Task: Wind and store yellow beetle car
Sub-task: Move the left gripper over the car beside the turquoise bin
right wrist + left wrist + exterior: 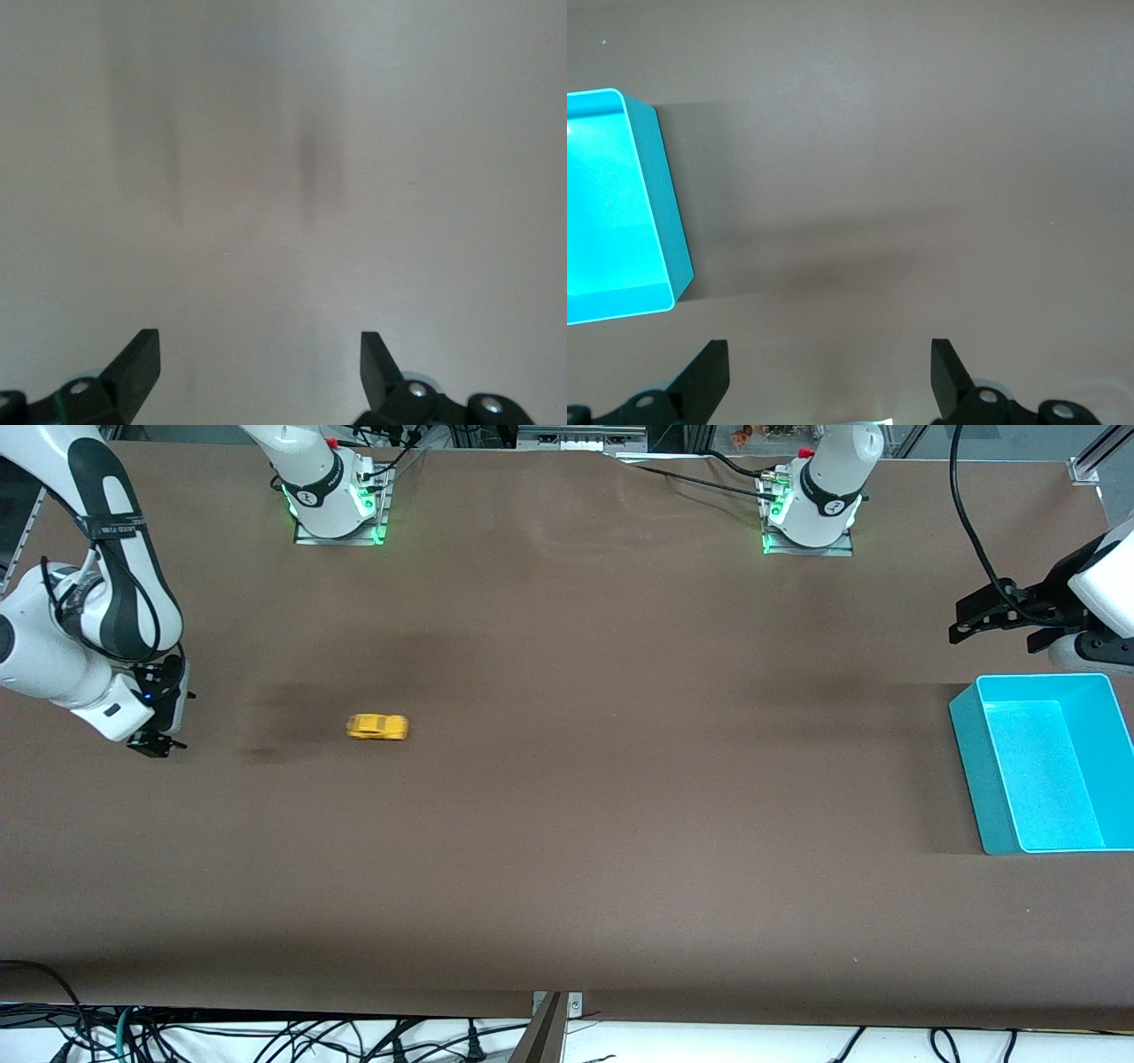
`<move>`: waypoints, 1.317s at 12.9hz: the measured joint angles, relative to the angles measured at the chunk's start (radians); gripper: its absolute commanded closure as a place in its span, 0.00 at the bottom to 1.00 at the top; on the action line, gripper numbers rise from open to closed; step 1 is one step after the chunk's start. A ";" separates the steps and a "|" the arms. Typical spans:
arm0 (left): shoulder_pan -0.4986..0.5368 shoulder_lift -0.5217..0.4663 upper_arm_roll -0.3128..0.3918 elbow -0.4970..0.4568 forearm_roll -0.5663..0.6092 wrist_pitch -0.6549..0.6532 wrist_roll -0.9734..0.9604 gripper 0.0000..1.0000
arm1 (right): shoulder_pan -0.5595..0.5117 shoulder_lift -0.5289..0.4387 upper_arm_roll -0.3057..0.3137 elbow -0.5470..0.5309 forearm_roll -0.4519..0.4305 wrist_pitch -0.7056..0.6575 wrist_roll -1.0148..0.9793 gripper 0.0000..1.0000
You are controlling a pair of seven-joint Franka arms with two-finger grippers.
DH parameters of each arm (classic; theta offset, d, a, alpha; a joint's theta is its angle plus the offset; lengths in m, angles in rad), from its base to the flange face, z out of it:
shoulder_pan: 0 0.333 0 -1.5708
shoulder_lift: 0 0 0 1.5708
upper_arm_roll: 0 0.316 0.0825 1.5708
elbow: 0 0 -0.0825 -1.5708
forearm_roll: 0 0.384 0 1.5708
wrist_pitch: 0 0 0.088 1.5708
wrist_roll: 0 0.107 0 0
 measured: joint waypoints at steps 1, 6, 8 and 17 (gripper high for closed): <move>0.000 0.000 0.000 0.000 0.000 0.000 0.000 0.00 | 0.012 0.002 0.002 0.020 0.000 -0.007 0.061 0.00; 0.008 0.005 0.000 0.000 0.000 0.000 0.000 0.00 | 0.064 0.003 0.005 0.193 0.000 -0.203 0.393 0.00; 0.024 0.012 0.001 0.000 0.000 0.000 0.000 0.00 | 0.080 0.002 0.005 0.275 0.000 -0.288 0.523 0.00; 0.038 0.064 -0.002 -0.011 0.000 -0.002 0.207 0.00 | 0.136 -0.006 0.004 0.577 0.000 -0.649 1.042 0.00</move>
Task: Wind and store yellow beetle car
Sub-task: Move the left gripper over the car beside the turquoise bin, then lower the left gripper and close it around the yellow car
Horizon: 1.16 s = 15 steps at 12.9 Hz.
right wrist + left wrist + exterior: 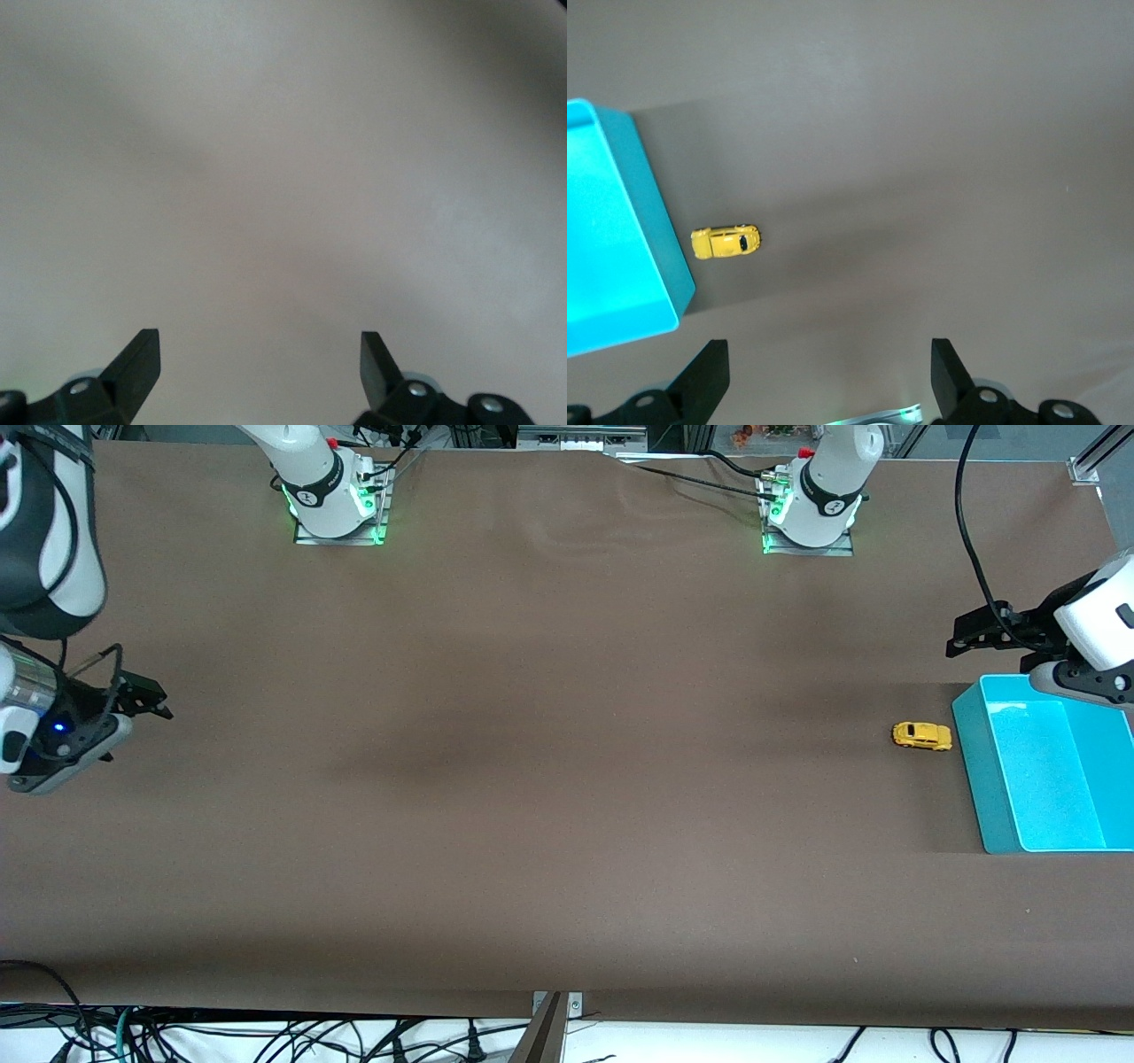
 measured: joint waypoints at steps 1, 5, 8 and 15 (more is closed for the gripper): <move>0.009 0.008 0.000 -0.012 0.000 0.000 0.076 0.00 | 0.000 -0.003 0.000 0.028 0.000 -0.058 0.066 0.00; 0.033 0.052 0.001 -0.112 0.041 0.071 0.486 0.00 | 0.013 -0.014 0.002 0.075 0.000 -0.209 0.272 0.00; 0.057 0.066 0.000 -0.271 0.094 0.304 0.784 0.00 | 0.012 -0.062 0.058 0.047 0.000 -0.249 0.562 0.00; 0.146 0.101 0.001 -0.579 0.144 0.794 1.262 0.00 | -0.081 -0.216 0.134 -0.192 -0.083 -0.040 0.713 0.00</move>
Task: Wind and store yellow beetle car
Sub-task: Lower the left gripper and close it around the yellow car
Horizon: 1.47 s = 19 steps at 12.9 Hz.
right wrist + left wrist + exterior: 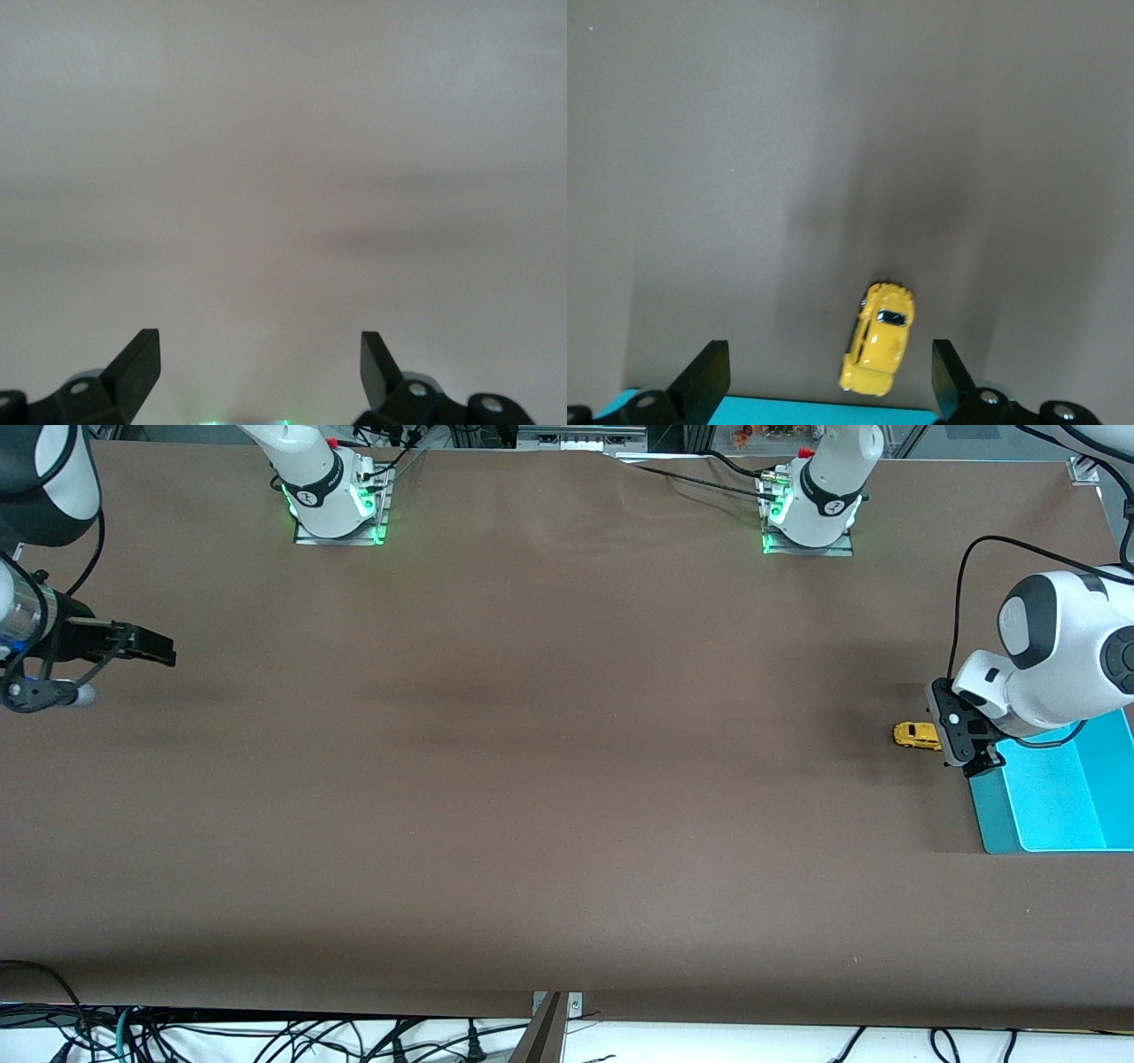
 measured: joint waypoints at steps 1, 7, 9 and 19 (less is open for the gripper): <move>0.017 0.013 0.000 -0.015 0.004 0.040 0.039 0.00 | -0.008 -0.006 0.004 -0.001 0.009 0.053 0.002 0.00; 0.098 0.145 0.001 -0.067 0.009 0.283 0.182 0.00 | -0.023 -0.046 0.007 0.034 0.079 0.024 0.006 0.00; 0.098 0.157 -0.001 -0.087 0.009 0.325 0.183 0.00 | -0.025 -0.044 0.007 0.034 0.083 0.012 0.006 0.00; 0.101 0.159 0.005 -0.164 0.009 0.432 0.215 0.00 | -0.026 -0.039 0.006 0.034 0.088 0.012 0.006 0.00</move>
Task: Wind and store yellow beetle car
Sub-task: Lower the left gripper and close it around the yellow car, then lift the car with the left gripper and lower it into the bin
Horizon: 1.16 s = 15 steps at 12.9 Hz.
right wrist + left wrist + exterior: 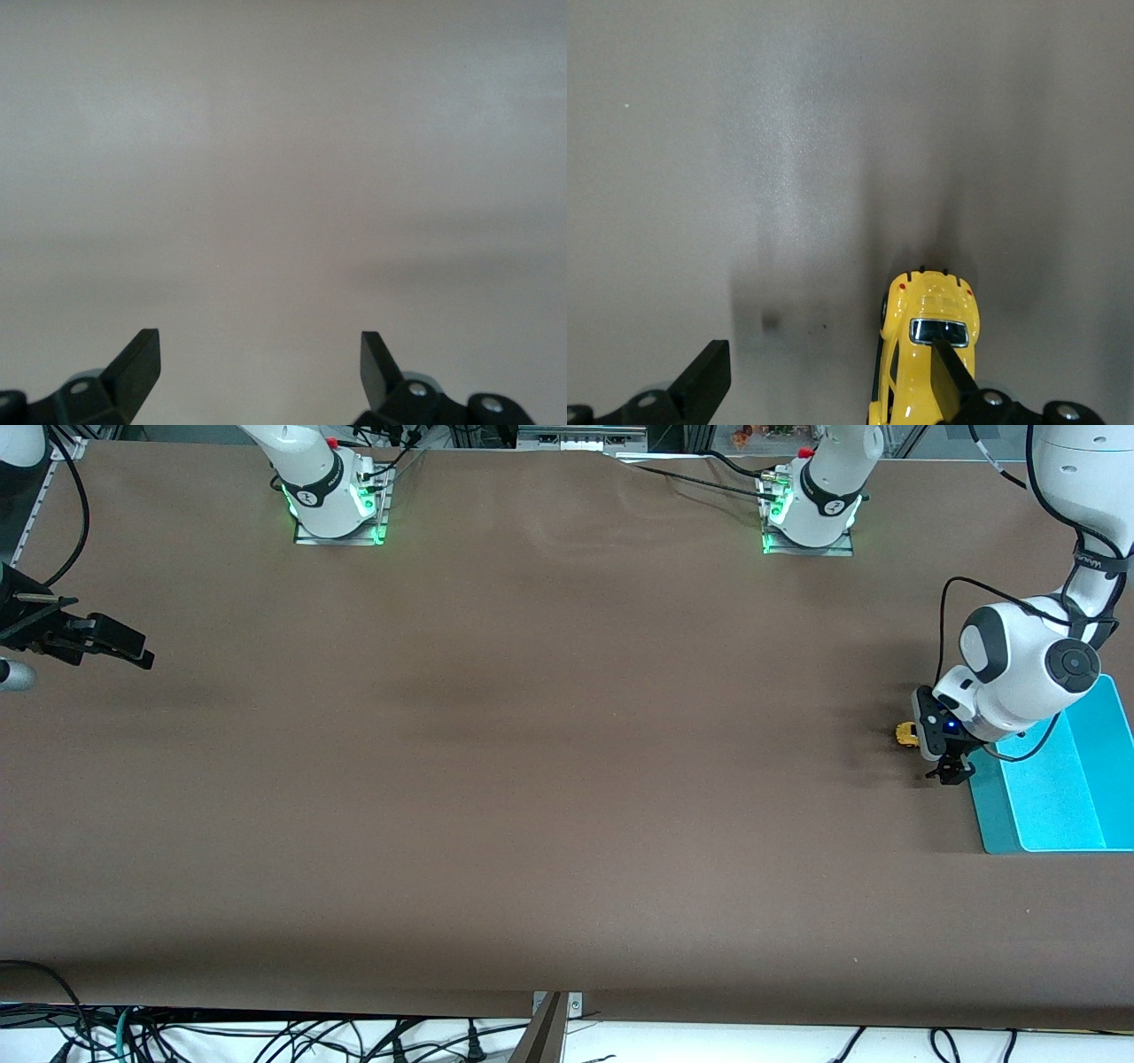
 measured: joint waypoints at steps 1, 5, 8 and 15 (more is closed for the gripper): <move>0.002 -0.002 0.001 -0.001 0.000 0.000 0.001 0.00 | 0.000 0.000 0.000 0.000 0.000 0.000 0.000 0.00; 0.003 -0.021 0.000 0.017 0.000 -0.026 0.004 0.00 | 0.000 0.000 0.000 0.000 0.000 0.000 0.000 0.00; 0.003 -0.035 -0.004 0.035 0.000 -0.093 0.004 0.00 | 0.000 0.000 0.000 0.000 0.000 0.000 0.000 0.00; 0.025 -0.034 0.004 -0.010 0.000 -0.106 0.066 0.00 | 0.000 0.000 0.003 0.000 0.011 0.000 0.000 0.00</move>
